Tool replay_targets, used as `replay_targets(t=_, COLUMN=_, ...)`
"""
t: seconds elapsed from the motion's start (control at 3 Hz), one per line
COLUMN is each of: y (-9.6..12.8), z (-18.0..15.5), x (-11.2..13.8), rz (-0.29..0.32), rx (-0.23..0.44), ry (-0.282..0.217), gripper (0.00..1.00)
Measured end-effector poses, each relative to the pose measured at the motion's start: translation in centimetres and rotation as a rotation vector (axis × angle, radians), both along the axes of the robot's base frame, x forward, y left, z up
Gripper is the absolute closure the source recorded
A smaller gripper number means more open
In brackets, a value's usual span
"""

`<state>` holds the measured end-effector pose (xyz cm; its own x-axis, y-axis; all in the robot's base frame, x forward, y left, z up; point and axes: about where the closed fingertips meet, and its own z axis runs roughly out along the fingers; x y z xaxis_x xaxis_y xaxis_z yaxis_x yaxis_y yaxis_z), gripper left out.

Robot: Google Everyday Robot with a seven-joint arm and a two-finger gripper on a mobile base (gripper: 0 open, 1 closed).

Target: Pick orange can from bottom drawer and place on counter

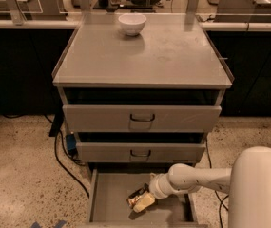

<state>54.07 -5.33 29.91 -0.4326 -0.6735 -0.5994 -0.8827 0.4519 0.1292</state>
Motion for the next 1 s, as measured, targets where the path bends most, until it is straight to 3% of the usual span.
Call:
replay_targets(t=0.33, y=0.0, z=0.0, x=0.0, rz=0.0, rx=0.0, ry=0.0, gripper=0.0)
replay_targets(t=0.67, y=1.5, z=-2.4, x=0.1, rz=-0.021, rx=0.012, ry=0.018, gripper=0.0)
replay_targets(t=1.0, y=4.9, z=-7.0, x=0.7, rz=-0.04, rx=0.013, ry=0.034, gripper=0.0)
